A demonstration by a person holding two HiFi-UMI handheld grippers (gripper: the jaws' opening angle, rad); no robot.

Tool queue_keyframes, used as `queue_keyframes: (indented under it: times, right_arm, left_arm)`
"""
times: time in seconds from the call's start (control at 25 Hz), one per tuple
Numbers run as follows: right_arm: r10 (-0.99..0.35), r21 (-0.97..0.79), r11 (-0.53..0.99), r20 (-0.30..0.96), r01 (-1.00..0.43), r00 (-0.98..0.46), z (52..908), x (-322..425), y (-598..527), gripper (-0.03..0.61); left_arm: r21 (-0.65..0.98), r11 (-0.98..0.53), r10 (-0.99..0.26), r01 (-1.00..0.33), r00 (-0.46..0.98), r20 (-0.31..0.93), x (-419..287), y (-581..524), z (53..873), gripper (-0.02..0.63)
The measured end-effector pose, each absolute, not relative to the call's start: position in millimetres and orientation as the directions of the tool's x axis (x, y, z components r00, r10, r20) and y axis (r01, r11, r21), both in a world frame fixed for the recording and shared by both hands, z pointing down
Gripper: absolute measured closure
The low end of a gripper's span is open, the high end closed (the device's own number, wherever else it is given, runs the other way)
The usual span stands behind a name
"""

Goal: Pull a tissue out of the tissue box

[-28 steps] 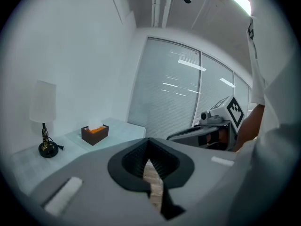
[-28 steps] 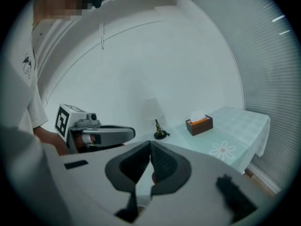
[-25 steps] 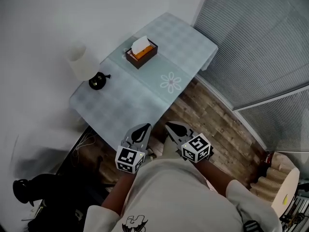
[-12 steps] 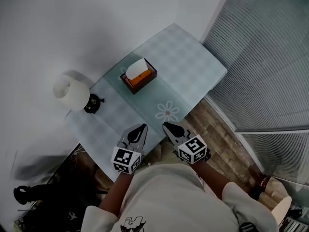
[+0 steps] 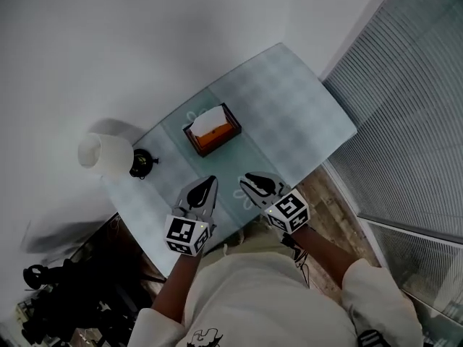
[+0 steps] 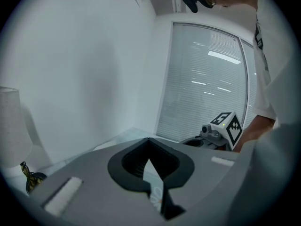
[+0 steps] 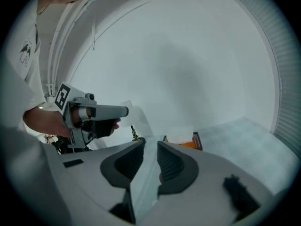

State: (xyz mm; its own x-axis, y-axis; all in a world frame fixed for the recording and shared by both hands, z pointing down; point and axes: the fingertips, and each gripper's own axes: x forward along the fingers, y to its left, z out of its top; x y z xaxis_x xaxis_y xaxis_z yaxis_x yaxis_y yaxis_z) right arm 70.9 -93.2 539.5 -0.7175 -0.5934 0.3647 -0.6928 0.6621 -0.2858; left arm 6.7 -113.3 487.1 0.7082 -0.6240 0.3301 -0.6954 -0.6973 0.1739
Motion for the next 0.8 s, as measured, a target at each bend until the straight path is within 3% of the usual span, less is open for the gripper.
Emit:
queue_keyframes:
  times: [0.24,0.8]
  right_arm:
    - [-0.607,-0.232,0.667,0.381,-0.708,-0.697,540.9,59.6,-133.9,0.480]
    - [-0.598,-0.172,0.638,0.503,-0.750,-0.624,600.2,56.7,-275.8,0.480]
  left_arm:
    - [0.186,-0.669,-0.658,-0.719,0.690,0.302,1.6,-152.4,495.2,0.607]
    - [0.185,-0.531,-0.690,-0.827,0.549,0.472,-44.7,-253.8,582.7,0.607]
